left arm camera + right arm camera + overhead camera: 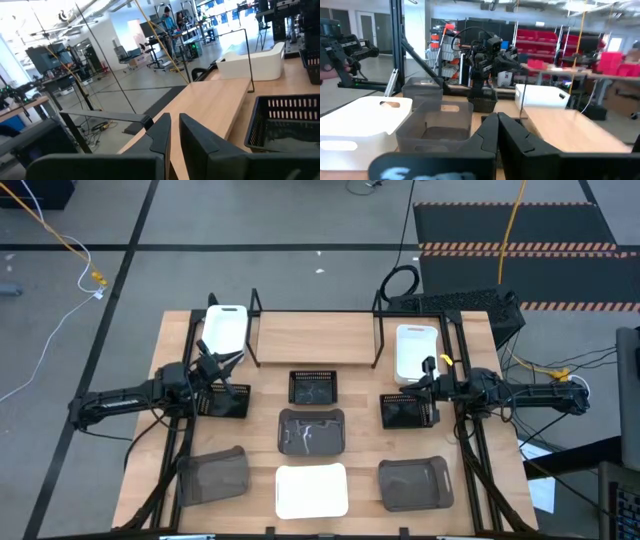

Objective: Stack baskets on shelf by color
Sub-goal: Put the top right white bin on the shelf

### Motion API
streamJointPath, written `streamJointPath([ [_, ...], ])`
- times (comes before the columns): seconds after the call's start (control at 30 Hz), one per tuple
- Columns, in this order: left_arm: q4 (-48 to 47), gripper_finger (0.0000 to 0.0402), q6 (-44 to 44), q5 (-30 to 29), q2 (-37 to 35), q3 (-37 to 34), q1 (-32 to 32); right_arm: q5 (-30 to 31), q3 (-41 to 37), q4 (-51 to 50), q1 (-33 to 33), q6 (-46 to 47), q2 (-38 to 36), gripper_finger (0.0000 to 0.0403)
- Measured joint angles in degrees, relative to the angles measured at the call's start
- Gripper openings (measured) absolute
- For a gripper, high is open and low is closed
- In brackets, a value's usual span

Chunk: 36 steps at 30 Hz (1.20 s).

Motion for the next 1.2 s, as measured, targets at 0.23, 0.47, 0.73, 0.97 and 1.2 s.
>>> streamJointPath([
  [0.23,0.01,0.0042,-11.42,0.02,0.01,0.00,0.00,12.11,0.22,17.20,-0.02,15.19,1.42,0.0000],
  [0.47,3.23,0.0042,-19.08,0.68,0.47,0.01,0.04,12.23,7.39,15.13,0.01,19.80,8.39,0.0000],
  [0.73,11.23,0.0042,-21.93,0.50,0.75,0.01,0.07,3.90,18.36,20.89,1.97,27.95,25.80,0.0000],
  [0.97,9.38,0.0042,-20.94,0.50,0.78,0.01,0.07,3.94,30.21,21.45,-0.76,20.07,29.50,0.0000],
  [1.2,1.28,0.0042,-18.83,-0.82,0.78,0.01,0.07,14.09,56.30,-48.44,-8.20,13.77,36.02,0.0054],
])
